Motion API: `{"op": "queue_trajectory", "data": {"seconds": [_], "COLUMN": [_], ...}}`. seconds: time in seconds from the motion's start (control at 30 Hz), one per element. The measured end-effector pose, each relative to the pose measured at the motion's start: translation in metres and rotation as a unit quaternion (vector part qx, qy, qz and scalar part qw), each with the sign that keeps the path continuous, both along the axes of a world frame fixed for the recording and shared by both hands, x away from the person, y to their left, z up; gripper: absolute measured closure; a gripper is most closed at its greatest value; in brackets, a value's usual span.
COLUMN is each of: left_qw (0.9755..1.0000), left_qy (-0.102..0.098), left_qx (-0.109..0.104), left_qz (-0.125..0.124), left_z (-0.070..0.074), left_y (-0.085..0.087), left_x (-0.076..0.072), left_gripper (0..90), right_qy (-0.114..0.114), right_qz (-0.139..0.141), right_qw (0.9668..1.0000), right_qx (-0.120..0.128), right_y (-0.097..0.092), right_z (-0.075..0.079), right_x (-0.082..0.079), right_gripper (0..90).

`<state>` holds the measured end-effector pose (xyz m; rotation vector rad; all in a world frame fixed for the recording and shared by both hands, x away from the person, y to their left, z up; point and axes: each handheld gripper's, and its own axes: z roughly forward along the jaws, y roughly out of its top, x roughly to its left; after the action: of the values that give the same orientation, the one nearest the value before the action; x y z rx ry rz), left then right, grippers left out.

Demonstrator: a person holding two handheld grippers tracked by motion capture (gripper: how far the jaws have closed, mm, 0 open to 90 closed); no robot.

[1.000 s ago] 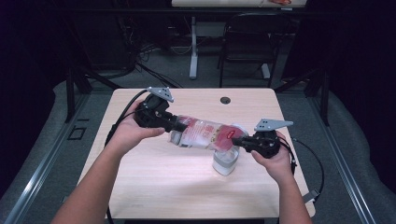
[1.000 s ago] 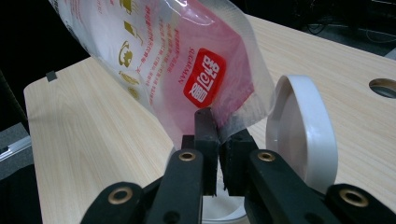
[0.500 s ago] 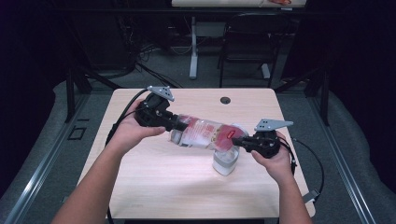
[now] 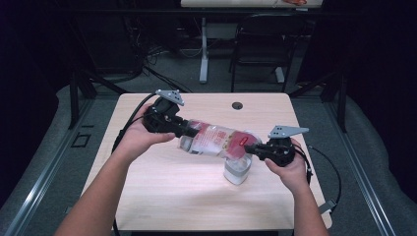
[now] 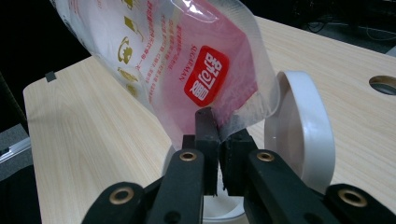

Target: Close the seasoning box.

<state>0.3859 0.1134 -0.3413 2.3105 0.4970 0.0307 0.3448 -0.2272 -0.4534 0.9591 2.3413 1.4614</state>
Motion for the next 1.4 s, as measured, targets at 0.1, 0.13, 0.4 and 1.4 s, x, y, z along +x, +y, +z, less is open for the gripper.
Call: {"op": "queue_trajectory", "data": {"seconds": [0.1,0.13,0.4,1.4], "left_qw": [1.0,1.0,1.0,1.0], "left_qy": [-0.001,-0.001,-0.002,-0.002], "left_qx": [0.001,0.001,0.004,0.001], "left_qz": [0.001,0.001,0.001,0.001], "left_z": [0.0002,0.0002,0.001,0.0027], "left_y": [-0.0002,-0.0003,-0.001,-0.0037], "left_x": [-0.0002,-0.0002,0.0003,0.0005], "left_gripper": [70.0,70.0,70.0,70.0], "right_qy": [0.0,0.0,0.002,0.002], "right_qz": [0.0,0.0,0.001,-0.003], "right_qw": [1.0,1.0,1.0,1.0], "right_qx": [-0.001,-0.001,0.0,-0.002], "right_y": [-0.0003,-0.0002,-0.0005,-0.0007], "right_z": [0.0,0.0,-0.0004,-0.0011], "right_x": [0.0001,0.0001,0.0004,0.0003], "right_gripper": [87.5,87.5,87.4,86.9]}}
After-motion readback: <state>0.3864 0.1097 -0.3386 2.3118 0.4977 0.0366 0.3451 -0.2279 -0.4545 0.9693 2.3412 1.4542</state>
